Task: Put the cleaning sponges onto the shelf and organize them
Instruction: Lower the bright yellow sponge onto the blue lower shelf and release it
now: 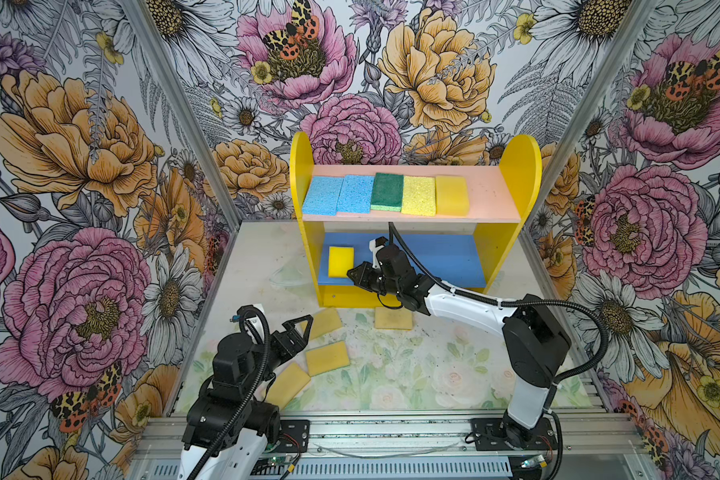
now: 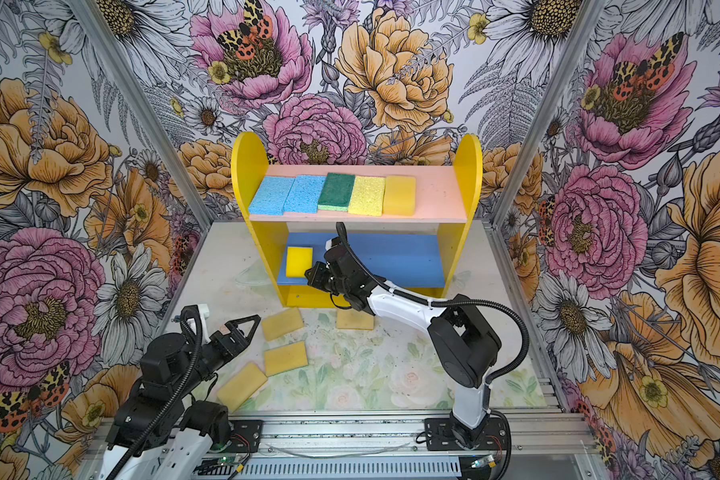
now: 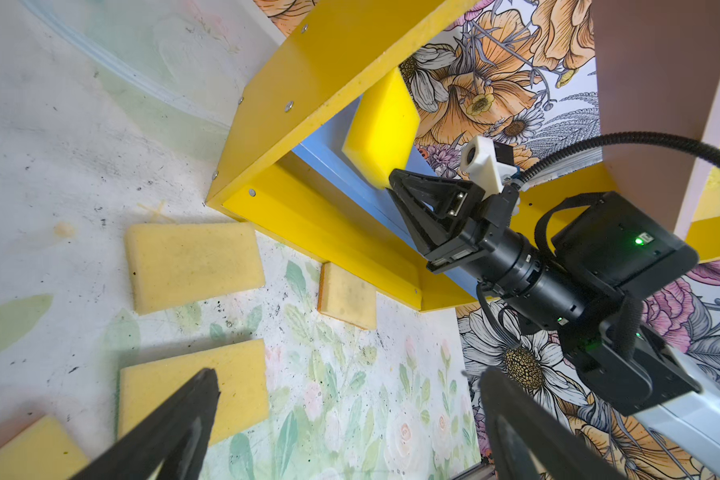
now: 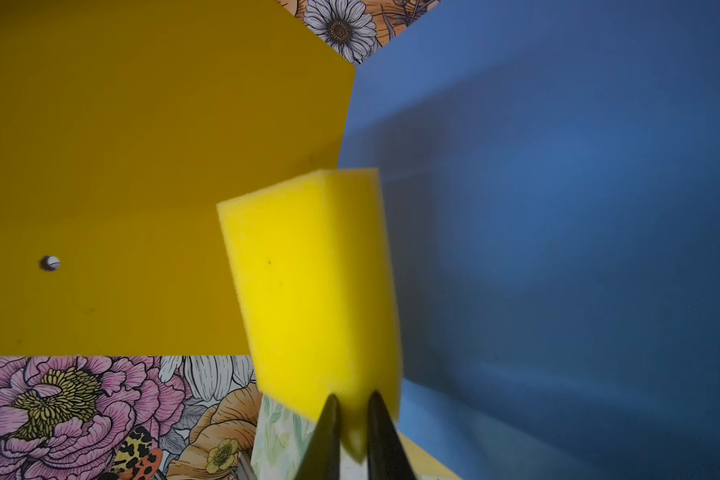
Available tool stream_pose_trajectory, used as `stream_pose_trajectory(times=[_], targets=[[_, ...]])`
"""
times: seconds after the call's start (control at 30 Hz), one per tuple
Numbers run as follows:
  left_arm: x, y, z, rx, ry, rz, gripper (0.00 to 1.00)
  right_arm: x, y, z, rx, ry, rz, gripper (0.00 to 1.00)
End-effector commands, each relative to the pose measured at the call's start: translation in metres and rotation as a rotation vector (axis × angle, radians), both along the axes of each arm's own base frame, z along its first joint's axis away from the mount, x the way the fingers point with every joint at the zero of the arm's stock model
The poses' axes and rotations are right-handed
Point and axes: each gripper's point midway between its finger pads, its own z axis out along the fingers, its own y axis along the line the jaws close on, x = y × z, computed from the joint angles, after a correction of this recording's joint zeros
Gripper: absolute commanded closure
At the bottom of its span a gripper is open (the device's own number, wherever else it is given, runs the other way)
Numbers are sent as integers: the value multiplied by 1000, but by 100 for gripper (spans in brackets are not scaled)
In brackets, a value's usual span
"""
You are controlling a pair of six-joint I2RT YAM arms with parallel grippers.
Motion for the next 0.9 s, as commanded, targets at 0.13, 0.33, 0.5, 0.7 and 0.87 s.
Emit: stream_pose_trajectory(times=[0.13, 0.33, 0.5, 0.7, 0.87], targets=[[-1, 2, 5, 20, -27, 3, 1, 6, 9, 12, 32, -32, -6, 57], [-2, 1, 4, 21, -24, -3, 1, 16, 7, 14, 15, -90, -36, 52], [-2, -1, 4, 21, -24, -11, 1, 27, 20, 11, 13, -103, -23, 50], [-2, -1, 5, 20, -25, -12, 1, 33, 29, 3, 14, -90, -13, 50], [-2, -1, 4, 22, -23, -10, 1, 32, 34, 1, 31, -83, 5, 49]])
